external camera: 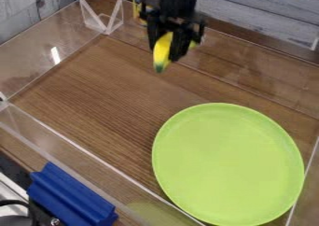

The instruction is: Remove the banana from inside the green plate and put it on the table

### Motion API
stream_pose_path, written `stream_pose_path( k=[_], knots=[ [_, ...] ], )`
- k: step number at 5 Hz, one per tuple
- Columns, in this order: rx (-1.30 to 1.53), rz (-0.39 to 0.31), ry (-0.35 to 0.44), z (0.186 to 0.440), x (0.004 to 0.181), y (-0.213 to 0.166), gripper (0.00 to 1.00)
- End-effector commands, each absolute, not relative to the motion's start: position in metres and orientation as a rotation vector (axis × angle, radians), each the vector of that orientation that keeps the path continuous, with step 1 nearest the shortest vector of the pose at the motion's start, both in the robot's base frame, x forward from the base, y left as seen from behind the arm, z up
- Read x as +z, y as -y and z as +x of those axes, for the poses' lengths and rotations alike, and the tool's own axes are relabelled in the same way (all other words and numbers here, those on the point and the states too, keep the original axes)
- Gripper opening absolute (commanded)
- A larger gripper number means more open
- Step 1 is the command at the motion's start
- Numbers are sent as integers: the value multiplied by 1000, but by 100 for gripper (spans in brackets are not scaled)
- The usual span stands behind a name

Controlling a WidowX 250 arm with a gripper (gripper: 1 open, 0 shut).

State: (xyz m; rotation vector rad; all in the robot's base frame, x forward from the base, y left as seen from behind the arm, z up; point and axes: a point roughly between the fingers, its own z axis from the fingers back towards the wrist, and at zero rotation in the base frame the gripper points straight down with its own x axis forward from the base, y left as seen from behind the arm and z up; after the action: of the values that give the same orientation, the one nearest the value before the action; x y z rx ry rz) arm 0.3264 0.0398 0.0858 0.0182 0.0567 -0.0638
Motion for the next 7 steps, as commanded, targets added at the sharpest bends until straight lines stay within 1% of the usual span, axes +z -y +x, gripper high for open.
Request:
stream_pose_path(
  k=[1, 4, 7],
  knots=[
    [-81, 41, -17, 334, 92, -39, 0],
    [-114, 76, -51, 341, 80, -37, 0],
    [-158, 94, -68, 345, 71, -35, 0]
  ],
)
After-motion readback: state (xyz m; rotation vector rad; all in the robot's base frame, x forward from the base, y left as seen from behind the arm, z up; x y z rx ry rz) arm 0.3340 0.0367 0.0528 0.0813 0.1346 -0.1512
